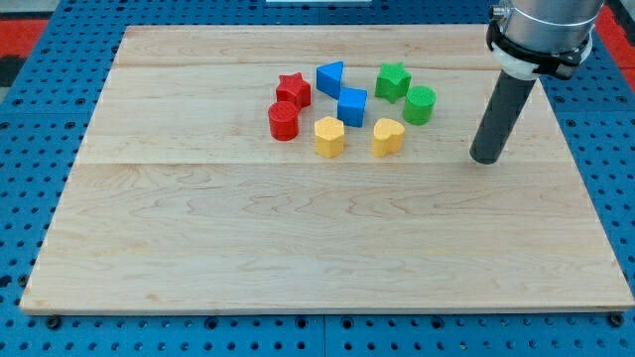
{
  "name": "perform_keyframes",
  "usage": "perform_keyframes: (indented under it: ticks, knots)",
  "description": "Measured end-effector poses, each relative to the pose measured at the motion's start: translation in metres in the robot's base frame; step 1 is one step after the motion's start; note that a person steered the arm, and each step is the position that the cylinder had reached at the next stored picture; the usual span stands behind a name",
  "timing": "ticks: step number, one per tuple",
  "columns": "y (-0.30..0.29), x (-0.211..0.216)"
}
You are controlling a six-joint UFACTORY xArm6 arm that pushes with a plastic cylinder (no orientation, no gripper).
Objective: Place your arm diagonal to the top left of the triangle
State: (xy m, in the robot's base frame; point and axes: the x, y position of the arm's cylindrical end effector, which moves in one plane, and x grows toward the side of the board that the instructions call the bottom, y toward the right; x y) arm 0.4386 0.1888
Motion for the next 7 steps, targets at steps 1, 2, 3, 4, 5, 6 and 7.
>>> perform_keyframes:
  ticks: [1,2,3,4,5,6,7]
  knots:
    - [0.000,0.000]
    - [0.001,0.019]
    - [-0.018,0.049]
    - [-0.089,0.062]
    - [-0.177,0.061]
    - [-0.259,0.061]
    - [-0.347,0.043]
